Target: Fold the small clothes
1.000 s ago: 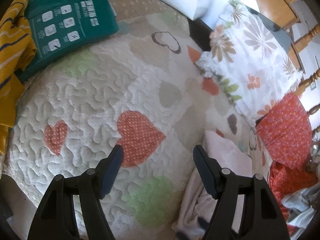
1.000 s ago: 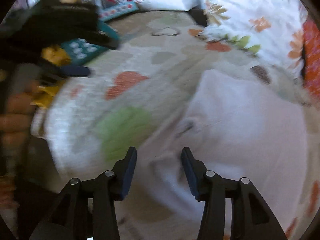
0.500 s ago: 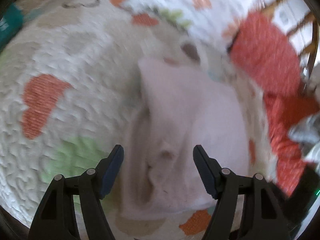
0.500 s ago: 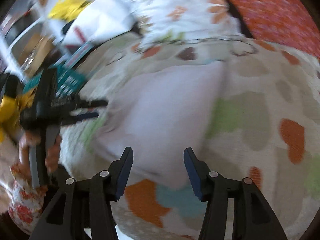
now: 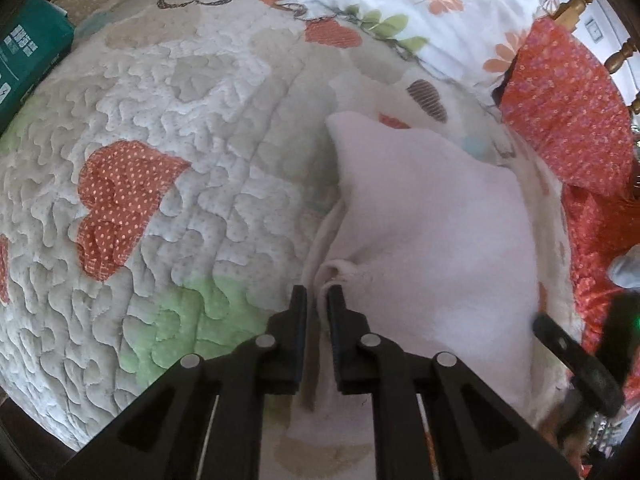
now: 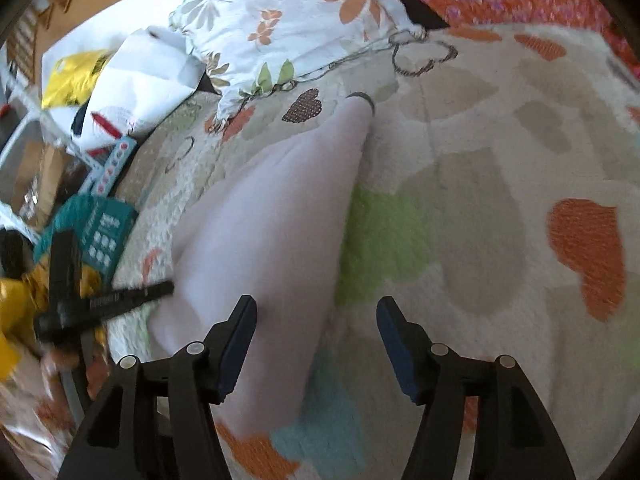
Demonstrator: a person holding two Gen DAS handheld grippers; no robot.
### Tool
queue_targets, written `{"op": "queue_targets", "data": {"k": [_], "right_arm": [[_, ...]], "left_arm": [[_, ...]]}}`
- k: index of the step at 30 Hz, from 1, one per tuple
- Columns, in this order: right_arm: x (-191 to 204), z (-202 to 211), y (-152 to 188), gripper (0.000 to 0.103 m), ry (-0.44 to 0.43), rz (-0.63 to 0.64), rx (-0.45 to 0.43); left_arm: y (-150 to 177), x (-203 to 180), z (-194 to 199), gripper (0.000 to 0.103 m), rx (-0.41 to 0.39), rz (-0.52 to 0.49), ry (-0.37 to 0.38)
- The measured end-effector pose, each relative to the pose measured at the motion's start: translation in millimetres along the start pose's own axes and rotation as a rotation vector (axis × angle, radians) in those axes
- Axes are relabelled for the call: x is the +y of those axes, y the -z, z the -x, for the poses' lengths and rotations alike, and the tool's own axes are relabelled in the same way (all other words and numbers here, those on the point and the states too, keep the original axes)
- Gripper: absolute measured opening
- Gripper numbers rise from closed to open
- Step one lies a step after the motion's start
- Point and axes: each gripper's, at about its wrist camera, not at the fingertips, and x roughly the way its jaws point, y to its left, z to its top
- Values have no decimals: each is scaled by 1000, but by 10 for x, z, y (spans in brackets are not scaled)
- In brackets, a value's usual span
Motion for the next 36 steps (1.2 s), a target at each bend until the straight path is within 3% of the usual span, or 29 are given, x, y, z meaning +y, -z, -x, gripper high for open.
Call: {"op": "queue_targets", "data": {"k": [2,6,8,9,11,13,14,15,16,18,23,26,29,31,35,36], "right_arm": [[-26,-174,-109,69,-56,-35,19],[-78,-564,-239,71,-155,-99,47],[-102,-670,-252,71,-195,-133,16],[-97,-696,-256,69,-204,-150,3],[-84,-721,-282,49,-209,-171,1],[-123,-691,-307,39,-245,-200,10],[-136,-646,-326,38,-256,-199,8],[-133,-590,-347,36,-264,-198,2],[-133,-521,-367,35,-275,-197,-6],[-128,-342,-426,35,-289,-188,-37],[-375,268,-628,35,-197,-156,-154],[-697,501,-710,39,-76,-157,-191],[-1067,318,-683,53,84,-184,-86],[-1184,277,-599,58,152,-185,-42],[-1075,706,-536,58,204,-125,-168],[-991,842,-528,58,227,-90,-208]], "left_arm": [[-7,86,142,17,-32,11,22],[-39,284,278,62,-99,76,30],[-63,291,207,69,-79,88,51],[-54,266,111,69,-38,83,68],[-51,134,-95,69,24,54,60],[-9,-41,-197,64,22,-7,-10],[16,-183,-209,53,12,-52,-20],[30,-282,-230,23,30,-66,30],[47,-400,-254,22,50,-69,61],[71,-684,-284,22,34,-111,49],[62,-1219,-386,22,37,-159,153],[43,-1466,-530,20,45,-217,56],[86,-1428,-766,10,103,-229,-74],[63,-1363,-800,10,110,-188,-47],[17,-1208,-669,11,111,-131,27],[13,-1172,-625,16,109,-116,41]]}}
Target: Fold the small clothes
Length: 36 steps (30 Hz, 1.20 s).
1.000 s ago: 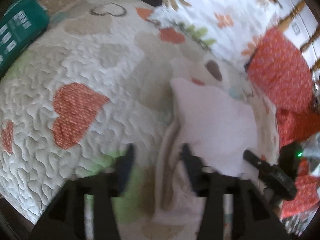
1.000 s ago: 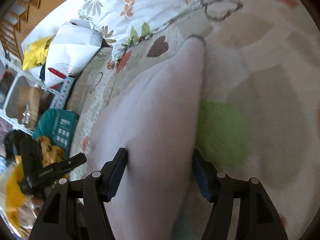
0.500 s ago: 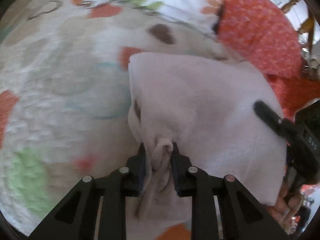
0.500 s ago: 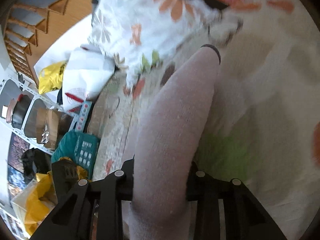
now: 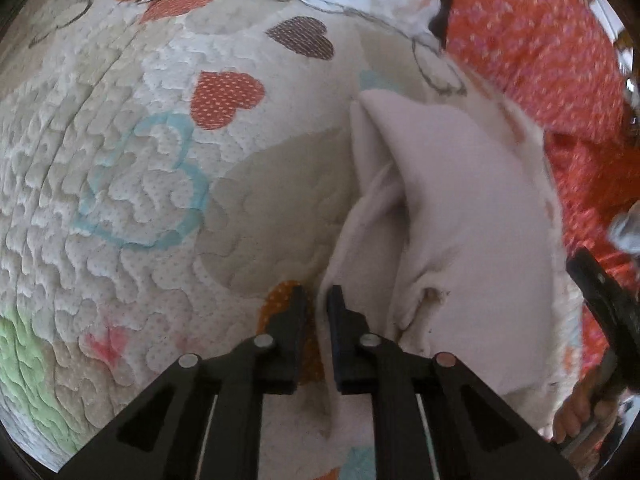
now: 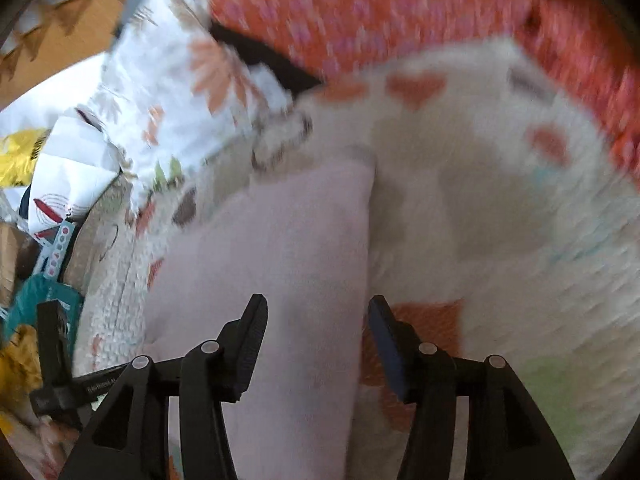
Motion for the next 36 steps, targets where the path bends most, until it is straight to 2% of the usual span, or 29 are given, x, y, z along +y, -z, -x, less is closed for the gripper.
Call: {"op": "queue_targets", "data": {"k": [1,2,3,4,7,10,11,13,16,20,23,24,25,26,27,29,31,32,36], "right_arm": [[64,154,-10,53,12,37,-37],[98,256,3,48,7,63,-55],[154,303,14,38,-6,81,-56],[198,323,26,35,-17,95,-48],[313,180,235,35,-5,157,12],[389,-306,508,35,80,221,144],[433,-359,557,35,111,248,147],[580,-236,571,36,154,294,81],[849,-69,501,36,95,322,4],[1260,-419,485,36,47,373,50],[1553,-798,637,37,27,382,119],[1652,-852,698,37,40,401,106],[1798,-870,793,40,52,444,84],[1922,-861,901,44,15,481,94],[2022,-853,973,54,-16,503,106],[2173,-826,1104,56,-63,567,134],[2197,-792,1145,56,-116,573,172],[2146,-733,1140,56,-115,557,167],[1776,-391,1027,56,-86,466,87]], "left_arm": [[1,29,33,23,-6,7,2],[4,64,91,25,-25,13,-7],[9,88,141,27,-44,12,-24],[-4,85,175,31,-59,10,-39],[-42,93,264,43,-107,18,-69],[-99,178,387,50,-148,46,-72],[-104,211,438,51,-161,55,-71],[-96,300,578,56,-191,69,-67],[-114,360,727,63,-247,78,-84],[-121,418,839,66,-287,83,-109],[-123,472,860,66,-292,91,-121],[-126,505,879,66,-295,99,-123],[-130,532,896,66,-299,106,-125],[-130,565,914,67,-303,112,-125],[-133,589,934,67,-307,120,-123],[-127,624,983,67,-320,133,-117],[-105,633,1028,68,-331,134,-111],[-94,631,1044,68,-335,132,-110],[-21,601,1143,71,-375,109,-128]]}}
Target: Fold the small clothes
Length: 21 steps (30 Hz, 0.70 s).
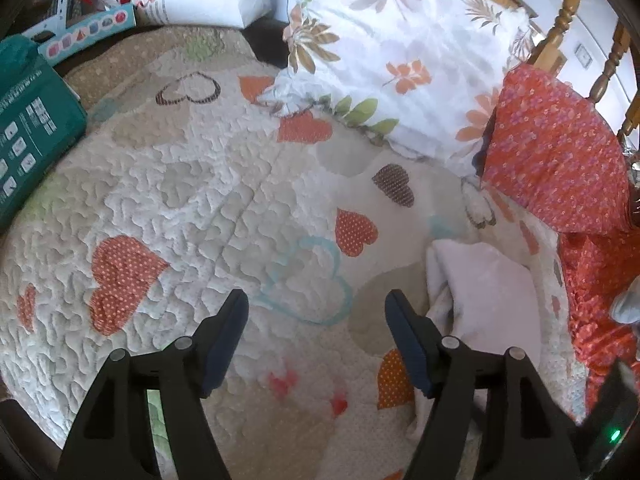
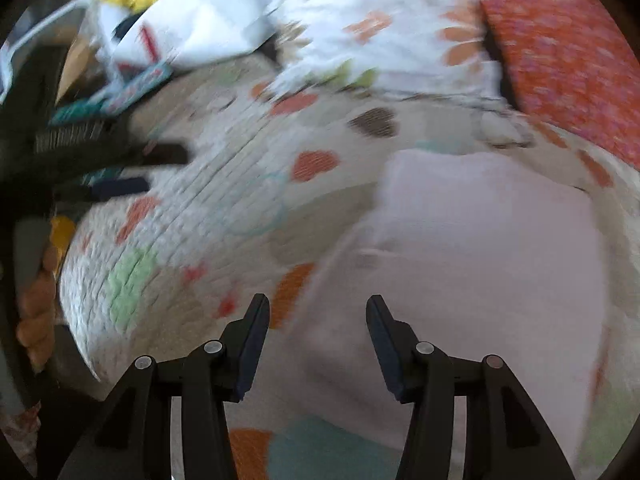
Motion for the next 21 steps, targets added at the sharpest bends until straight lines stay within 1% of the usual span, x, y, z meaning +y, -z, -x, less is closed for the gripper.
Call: {"op": "queue_targets", "data": {"k": [2,3,4,5,6,7,8,9,10,11,12,13,14,16,17,18,20,21], "right_arm": [[-244,188,89,56,65,-60,-37],[-365,237,142,56,92,-89,-38],[-488,249,215,56,116,-119,-21],[-615,217,325,56,136,-148,20],[-713,172,448,56,143,-173,66],[-763,153,533,56,138,-185,92],[-782,204,653,56,129,-184,86],[-757,291,737,56,130,-168,70],[-731,355,801,57,138,-153,74],[-700,433,873,57,143,-143,84],[-688,494,932,57,139,-146,90],[-691,563,991,57,134,-155,91],[-710,658,1063,57,139,-166,84],[-757,854,1176,57,162,-180,57],[-775,975,1216,58,176,-185,36],[-809,1095,1248,59,191,-192,15],[-860,1280,1304,62,211,-205,-15],[-885,1366,1312,63,220,-211,-30]], "left_arm": [[8,-11,73,72,-30,-12,-16],[13,-19,116,74,-51,-20,-29],[23,-35,183,75,-86,-33,-56],[36,-55,241,76,-116,-44,-80],[43,-66,300,76,-145,-54,-98],[55,-85,365,77,-178,-63,-115],[72,-101,438,78,-214,-71,-132],[101,-127,554,83,-273,-81,-158],[133,-152,657,90,-326,-89,-183],[164,-174,762,93,-381,-96,-209],[227,-209,926,100,-470,-107,-247],[276,-239,1050,103,-531,-117,-269],[353,-279,1227,103,-610,-132,-287],[476,-326,1465,103,-701,-153,-300],[542,-347,1577,103,-738,-160,-297],[642,-356,1700,103,-772,-160,-279],[825,-331,1826,103,-788,-126,-241],[960,-295,1868,103,-773,-91,-200]]}}
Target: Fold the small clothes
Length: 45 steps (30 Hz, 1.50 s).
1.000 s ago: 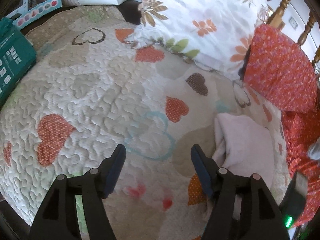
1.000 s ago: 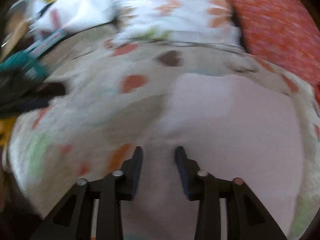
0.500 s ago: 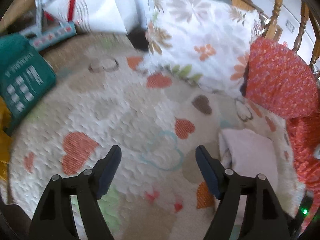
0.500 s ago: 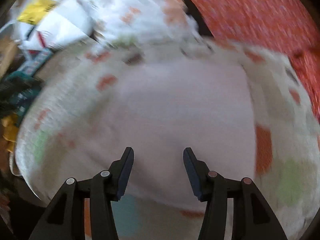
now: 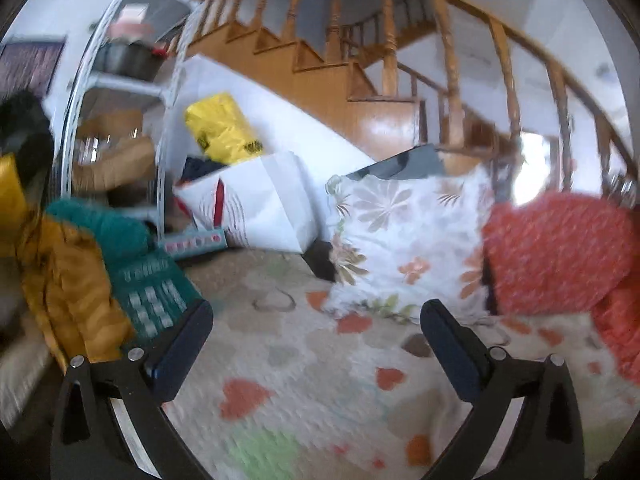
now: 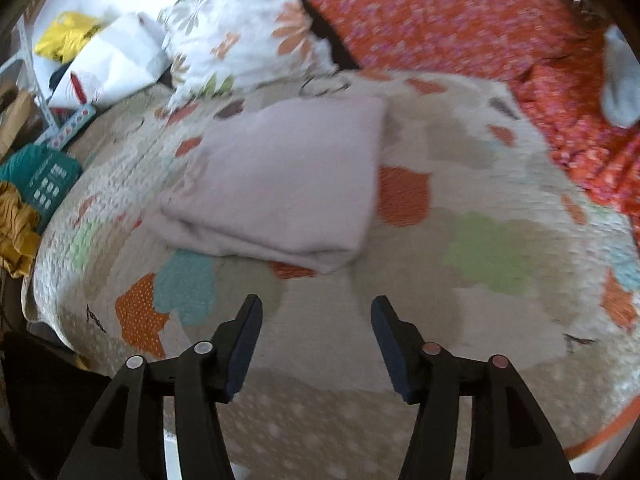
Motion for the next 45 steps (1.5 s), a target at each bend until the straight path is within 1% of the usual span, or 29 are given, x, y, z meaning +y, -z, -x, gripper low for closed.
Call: {"op": "queue_targets", "data": {"k": [2,3,5,6,7,9,11,14,17,20,21,22,24,25,26,29,33,40,45], "right_arm": [[-87,148,-7,64,22,-3,-27],[-116,208,-23,65,30,-4,-39],[-153,284,-74,66,37,-10,-55],[-166,309,-111,68,42,-14,-61],[-169,336,-170,70,52,-17,-71],[-181,337,-294,72,63,-16,-84],[-198,278,-447,73,72,-15,-96],[-245,77,-695,73,77,-26,-93],[-307,-206,-891,73,77,-48,-82],[-387,-454,-915,73,65,-81,-80],[-422,-560,-887,73,67,-93,-64],[-466,-685,-860,73,74,-113,-25],[-556,-854,-833,73,51,-161,36],[-594,-916,-823,73,27,-187,59],[-608,-939,-825,73,18,-195,65],[-575,-928,-839,73,35,-164,46],[-445,-906,-834,73,46,-106,34],[-205,-836,-742,76,100,20,13],[-182,-814,-648,77,133,61,16]], "left_arm": [[100,1,85,103,57,30,39],[164,-53,85,103,114,12,79],[234,-187,81,103,175,-45,127],[258,-281,52,103,199,-83,134],[269,-380,20,103,210,-110,141],[243,-588,-45,103,199,-143,163],[262,-804,-206,103,214,-168,184],[392,-1045,-465,103,282,-184,213],[686,-1160,-712,103,357,-203,228],[980,-1177,-857,103,422,-232,206],[1093,-1188,-954,103,475,-245,196],[1162,-1192,-1005,103,507,-248,193],[1282,-1200,-1063,103,540,-259,172],[1321,-1207,-1074,103,549,-270,161],[1354,-1210,-1090,103,558,-278,159],[1433,-1216,-1126,103,605,-287,153],[1486,-1224,-1160,103,661,-273,167],[1502,-1181,-1141,103,672,-268,174],[1497,-1124,-1112,103,674,-255,168]]}}
